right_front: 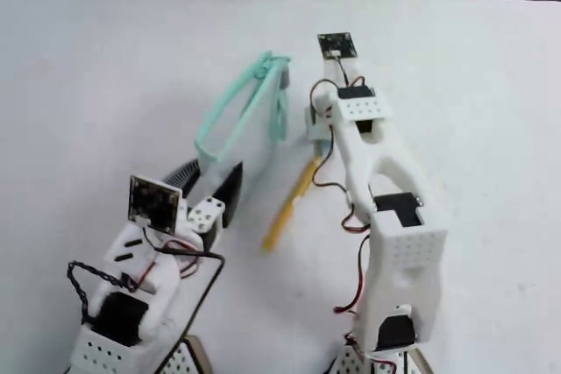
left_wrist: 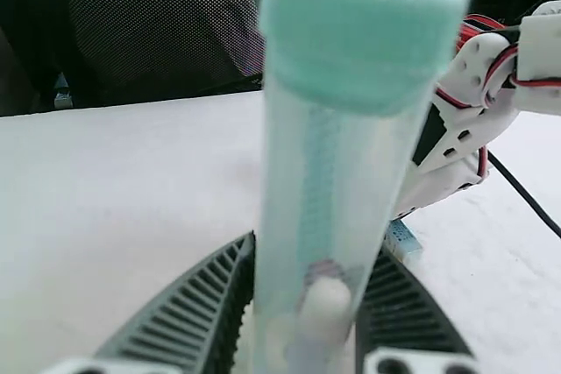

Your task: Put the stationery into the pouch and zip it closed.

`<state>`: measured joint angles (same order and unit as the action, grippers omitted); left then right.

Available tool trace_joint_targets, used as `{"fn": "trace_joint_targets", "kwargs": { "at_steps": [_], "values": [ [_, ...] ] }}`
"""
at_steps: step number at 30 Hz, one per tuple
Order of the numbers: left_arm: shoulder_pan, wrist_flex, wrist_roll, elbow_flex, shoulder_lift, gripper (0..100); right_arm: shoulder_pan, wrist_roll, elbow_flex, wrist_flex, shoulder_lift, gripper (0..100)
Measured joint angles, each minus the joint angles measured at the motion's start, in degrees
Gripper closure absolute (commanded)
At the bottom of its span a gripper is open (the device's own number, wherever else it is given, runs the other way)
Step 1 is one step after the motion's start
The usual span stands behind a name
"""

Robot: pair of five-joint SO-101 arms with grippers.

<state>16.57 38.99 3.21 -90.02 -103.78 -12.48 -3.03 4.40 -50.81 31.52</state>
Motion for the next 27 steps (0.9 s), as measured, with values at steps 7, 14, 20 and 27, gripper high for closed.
{"fn": "trace_joint_targets", "kwargs": {
  "at_steps": [7,14,20,27],
  "values": [
    [0.0,0.0,0.0,0.0,0.0,83,0.0,-0.2,0.0,-1.1,0.0,98.1],
    [0.0,-1.0,0.1,-0.1,0.0,83,0.0,-0.4,0.3,-1.8,0.0,98.1],
    [0.2,-1.0,0.1,-0.1,0.0,83,0.0,-0.4,0.5,-2.7,0.0,98.1],
    [0.2,-1.2,0.1,-0.1,0.0,83,-0.1,-0.4,-4.8,-3.4,-4.6,98.1]
  ]
}}
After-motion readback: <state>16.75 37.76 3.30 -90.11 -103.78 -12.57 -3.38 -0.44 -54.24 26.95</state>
